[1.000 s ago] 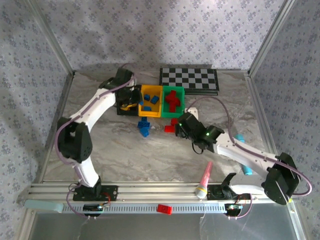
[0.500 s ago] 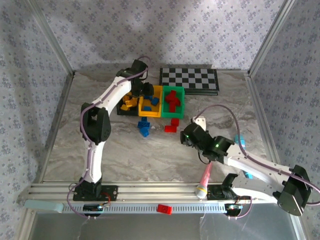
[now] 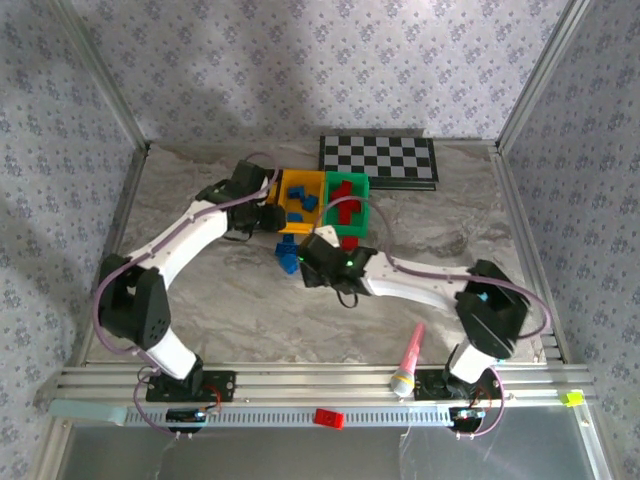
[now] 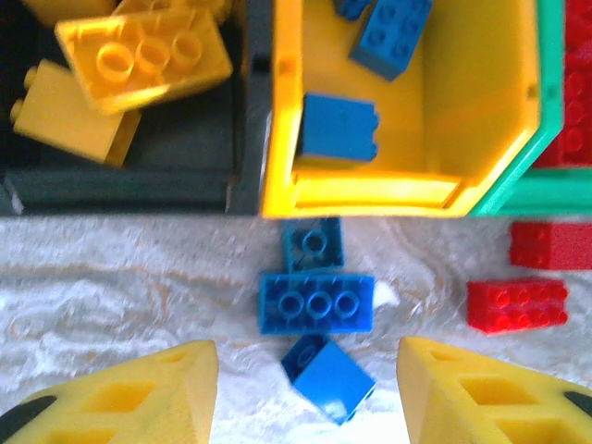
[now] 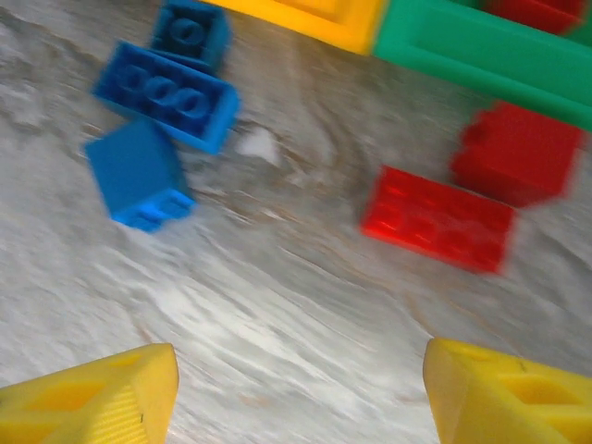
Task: Sort the legos into containers by color
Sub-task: Pick up the lego from the center of the table.
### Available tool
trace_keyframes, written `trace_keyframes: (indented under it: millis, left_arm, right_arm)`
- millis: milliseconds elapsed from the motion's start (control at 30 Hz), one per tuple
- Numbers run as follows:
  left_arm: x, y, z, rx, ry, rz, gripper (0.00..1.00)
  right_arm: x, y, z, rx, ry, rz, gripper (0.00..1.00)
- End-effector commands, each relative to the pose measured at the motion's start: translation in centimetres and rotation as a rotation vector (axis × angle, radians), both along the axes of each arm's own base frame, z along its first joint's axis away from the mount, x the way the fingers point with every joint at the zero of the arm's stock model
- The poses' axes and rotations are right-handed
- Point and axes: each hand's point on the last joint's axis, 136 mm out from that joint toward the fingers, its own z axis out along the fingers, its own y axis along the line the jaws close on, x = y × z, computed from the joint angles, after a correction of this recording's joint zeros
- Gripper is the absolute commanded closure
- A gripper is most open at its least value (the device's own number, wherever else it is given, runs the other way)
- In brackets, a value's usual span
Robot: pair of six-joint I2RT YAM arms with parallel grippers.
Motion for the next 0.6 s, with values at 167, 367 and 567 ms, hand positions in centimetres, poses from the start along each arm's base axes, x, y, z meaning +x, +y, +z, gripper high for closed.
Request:
trace_keyframes:
  millis: [167, 367, 567]
  left_arm:
    - [-3.2, 4.7, -0.1, 0.015, -0.027, 0.108, 0.47]
    - [-5.6, 7.3, -1.5, 0.012, -0.007, 0.167, 0.47]
    - [-6.8, 8.1, -2.0, -0.006, 0.004, 0.186, 0.47]
  right_arm:
    - [1.6, 6.4, -2.4, 0.009, 0.079, 0.115, 0.28]
    - [4.1, 7.3, -3.7, 0.005, 0.111, 0.125, 0.28]
    - [5.3, 7.9, -5.6, 0.071, 0.19, 0.133, 0.36]
